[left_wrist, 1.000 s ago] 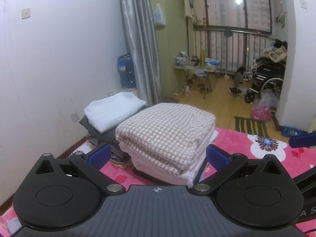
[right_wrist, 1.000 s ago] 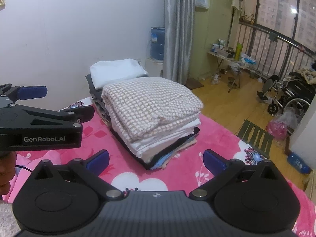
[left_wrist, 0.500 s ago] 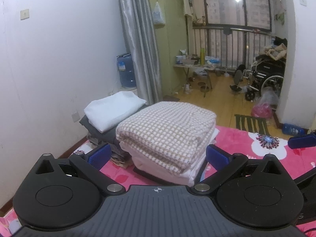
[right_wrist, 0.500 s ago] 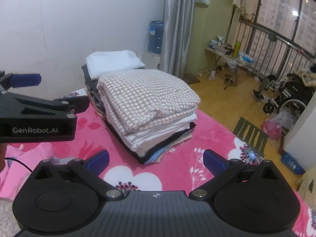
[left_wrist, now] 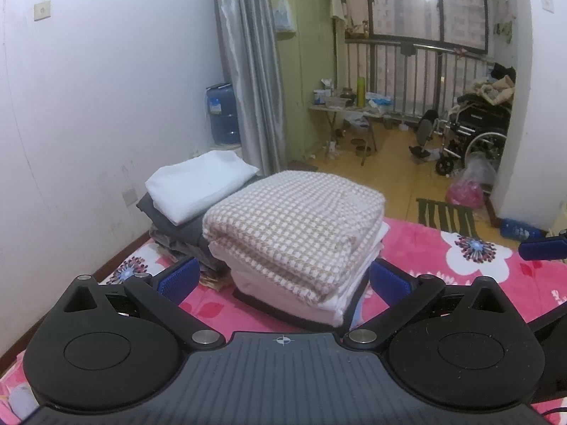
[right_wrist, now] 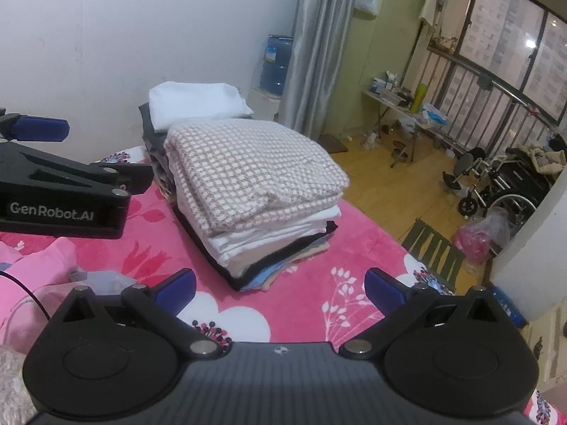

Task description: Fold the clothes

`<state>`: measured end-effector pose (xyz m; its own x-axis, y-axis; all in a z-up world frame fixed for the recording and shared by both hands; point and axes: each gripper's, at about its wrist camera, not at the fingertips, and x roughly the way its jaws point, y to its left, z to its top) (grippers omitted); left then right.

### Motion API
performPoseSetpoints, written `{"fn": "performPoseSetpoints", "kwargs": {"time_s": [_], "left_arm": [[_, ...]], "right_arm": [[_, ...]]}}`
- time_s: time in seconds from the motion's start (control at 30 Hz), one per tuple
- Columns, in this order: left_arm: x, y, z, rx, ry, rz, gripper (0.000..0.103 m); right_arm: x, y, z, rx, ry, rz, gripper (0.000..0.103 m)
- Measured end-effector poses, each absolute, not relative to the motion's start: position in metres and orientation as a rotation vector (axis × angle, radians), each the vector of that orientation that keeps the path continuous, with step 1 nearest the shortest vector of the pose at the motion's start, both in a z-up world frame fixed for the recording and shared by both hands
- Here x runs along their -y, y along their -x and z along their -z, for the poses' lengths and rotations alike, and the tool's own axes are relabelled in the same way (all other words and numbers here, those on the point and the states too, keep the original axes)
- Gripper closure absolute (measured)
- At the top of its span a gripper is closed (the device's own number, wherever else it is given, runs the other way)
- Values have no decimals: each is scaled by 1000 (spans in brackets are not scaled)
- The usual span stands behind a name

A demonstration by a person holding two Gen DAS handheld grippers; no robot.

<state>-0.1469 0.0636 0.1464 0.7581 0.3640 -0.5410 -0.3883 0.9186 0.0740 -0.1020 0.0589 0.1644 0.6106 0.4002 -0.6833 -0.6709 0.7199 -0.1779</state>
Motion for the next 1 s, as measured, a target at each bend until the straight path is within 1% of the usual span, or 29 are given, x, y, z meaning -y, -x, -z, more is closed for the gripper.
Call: {"fn": "performPoseSetpoints", "kwargs": {"time_s": [0.67,1.0], "left_arm": [[-63,147,-147,-580,41,-404,0],[-68,141,-142,-626,92,-392,0]], "right_arm": [[-58,104,-165,-650,458,-650,0],[-56,102,-166,-661,446,-656,0]]}}
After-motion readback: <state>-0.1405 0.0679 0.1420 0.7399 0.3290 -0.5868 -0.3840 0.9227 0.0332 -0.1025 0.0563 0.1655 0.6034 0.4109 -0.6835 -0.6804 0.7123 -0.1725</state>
